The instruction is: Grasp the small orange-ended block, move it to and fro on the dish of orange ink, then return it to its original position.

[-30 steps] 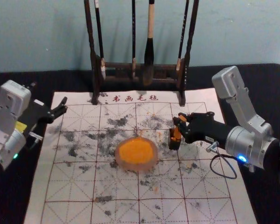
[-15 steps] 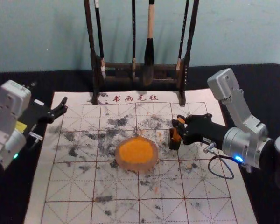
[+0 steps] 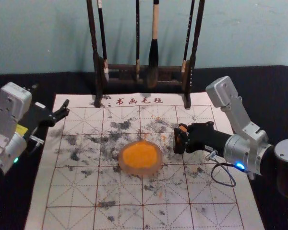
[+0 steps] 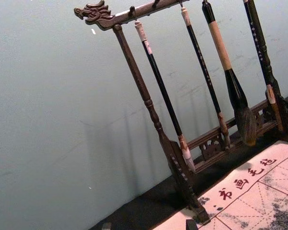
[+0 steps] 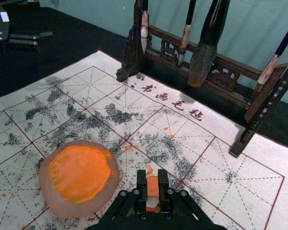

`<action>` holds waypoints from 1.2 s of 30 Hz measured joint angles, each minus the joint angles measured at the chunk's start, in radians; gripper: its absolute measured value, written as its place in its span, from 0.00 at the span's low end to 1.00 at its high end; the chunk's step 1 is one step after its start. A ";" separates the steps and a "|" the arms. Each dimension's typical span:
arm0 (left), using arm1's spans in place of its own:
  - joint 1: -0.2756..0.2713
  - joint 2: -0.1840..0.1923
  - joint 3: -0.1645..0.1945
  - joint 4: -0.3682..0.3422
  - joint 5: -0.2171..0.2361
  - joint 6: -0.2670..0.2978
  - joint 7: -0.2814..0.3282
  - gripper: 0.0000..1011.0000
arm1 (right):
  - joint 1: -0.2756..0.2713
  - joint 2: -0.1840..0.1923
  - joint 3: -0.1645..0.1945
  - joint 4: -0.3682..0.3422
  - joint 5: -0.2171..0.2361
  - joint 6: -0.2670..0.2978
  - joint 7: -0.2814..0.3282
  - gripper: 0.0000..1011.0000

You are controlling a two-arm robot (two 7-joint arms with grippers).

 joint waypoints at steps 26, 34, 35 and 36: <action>0.000 0.000 0.000 0.000 0.000 0.000 0.000 0.99 | 0.008 -0.019 -0.005 0.029 -0.037 -0.001 0.011 0.12; 0.000 0.000 0.000 0.000 0.000 0.000 0.000 0.99 | 0.007 -0.018 -0.005 0.029 -0.036 0.000 0.010 0.29; 0.000 0.000 0.000 0.000 0.000 0.000 0.000 0.99 | 0.007 -0.018 -0.005 0.029 -0.036 0.000 0.010 0.32; 0.000 0.000 0.000 0.000 0.000 0.000 0.000 0.99 | 0.007 -0.018 -0.005 0.029 -0.036 0.000 0.010 0.34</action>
